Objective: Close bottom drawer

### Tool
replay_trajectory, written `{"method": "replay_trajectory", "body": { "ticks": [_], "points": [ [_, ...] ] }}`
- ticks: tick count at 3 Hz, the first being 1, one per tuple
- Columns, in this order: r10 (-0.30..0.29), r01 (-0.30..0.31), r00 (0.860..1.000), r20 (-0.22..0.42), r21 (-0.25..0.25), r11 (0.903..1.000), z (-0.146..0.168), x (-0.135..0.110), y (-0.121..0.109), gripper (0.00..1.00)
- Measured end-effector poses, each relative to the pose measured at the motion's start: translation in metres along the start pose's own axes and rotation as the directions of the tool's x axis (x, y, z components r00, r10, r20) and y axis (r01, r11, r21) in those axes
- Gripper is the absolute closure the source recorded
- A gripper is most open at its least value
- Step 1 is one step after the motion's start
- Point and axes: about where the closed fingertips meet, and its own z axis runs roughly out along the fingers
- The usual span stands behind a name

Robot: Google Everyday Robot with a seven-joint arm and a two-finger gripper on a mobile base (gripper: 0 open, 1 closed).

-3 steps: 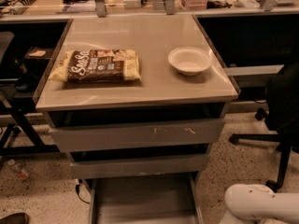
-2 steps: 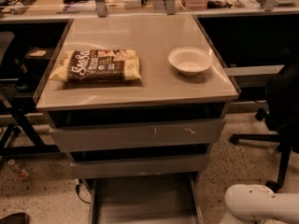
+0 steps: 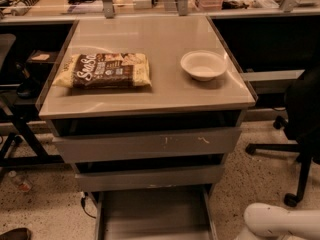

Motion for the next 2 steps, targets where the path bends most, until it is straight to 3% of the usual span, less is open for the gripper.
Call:
{"method": "replay_trajectory", "body": {
  "ticks": [1, 2],
  "points": [
    [0.054, -0.053, 0.997, 0.058, -0.012, 0.9985, 0.016, -0.008, -0.033, 1.0],
    [0.108, -0.106, 0.992, 0.07, -0.034, 0.9938, 0.041, -0.011, -0.054, 1.0]
  ]
}}
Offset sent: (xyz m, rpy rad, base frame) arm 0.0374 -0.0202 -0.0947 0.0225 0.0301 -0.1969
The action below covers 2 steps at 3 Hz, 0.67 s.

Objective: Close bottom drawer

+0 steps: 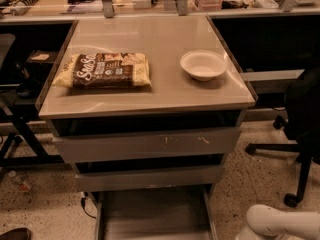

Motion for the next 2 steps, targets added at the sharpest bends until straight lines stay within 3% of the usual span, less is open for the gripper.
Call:
{"method": "replay_trajectory", "body": {
  "ticks": [1, 2],
  "points": [
    [0.003, -0.003, 1.0, -0.008, 0.005, 1.0, 0.005, 0.002, -0.001, 1.0],
    [0.064, -0.063, 0.998, -0.021, 0.032, 0.9975, 0.033, 0.008, -0.027, 1.0]
  ]
}}
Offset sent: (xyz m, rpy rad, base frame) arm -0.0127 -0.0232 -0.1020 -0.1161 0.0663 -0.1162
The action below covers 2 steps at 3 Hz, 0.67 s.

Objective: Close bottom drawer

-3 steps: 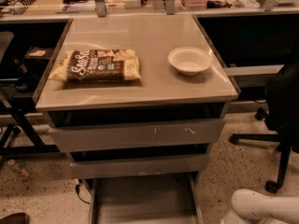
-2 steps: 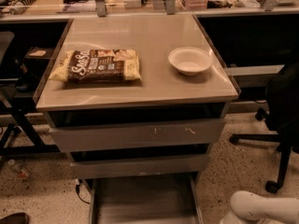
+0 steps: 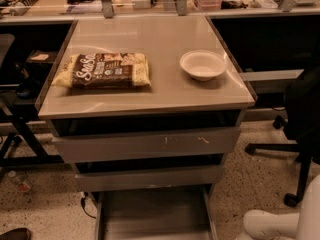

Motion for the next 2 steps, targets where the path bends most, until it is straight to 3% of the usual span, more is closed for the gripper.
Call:
{"method": "replay_trajectory", "body": {
  "ticks": [1, 2],
  "points": [
    [0.06, -0.06, 0.998, 0.014, 0.012, 0.9981, 0.023, 0.0001, -0.0204, 1.0],
    [0.062, -0.062, 0.998, 0.014, 0.01, 0.998, 0.0254, 0.0003, -0.0205, 1.0]
  ]
}}
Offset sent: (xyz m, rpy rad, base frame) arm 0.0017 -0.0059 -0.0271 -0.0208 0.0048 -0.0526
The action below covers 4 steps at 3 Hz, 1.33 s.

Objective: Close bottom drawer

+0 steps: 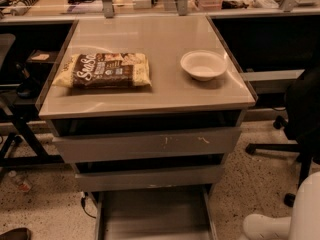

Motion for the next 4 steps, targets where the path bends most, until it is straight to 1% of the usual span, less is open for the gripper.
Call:
{"method": "replay_trajectory", "body": {
  "ticks": [1, 2, 3, 4],
  "points": [
    [0.025, -0.025, 1.0, -0.005, 0.009, 0.9997, 0.013, -0.004, -0.004, 1.0],
    [0.054, -0.054, 0.997, 0.054, -0.009, 0.9985, 0.027, -0.025, -0.013, 1.0],
    [0.06, -0.057, 0.993, 0.105, -0.027, 0.998, 0.032, -0.052, -0.02, 1.0],
    [0.057, -0.053, 0.991, 0.119, -0.035, 0.998, 0.032, -0.062, -0.02, 1.0]
  ]
}}
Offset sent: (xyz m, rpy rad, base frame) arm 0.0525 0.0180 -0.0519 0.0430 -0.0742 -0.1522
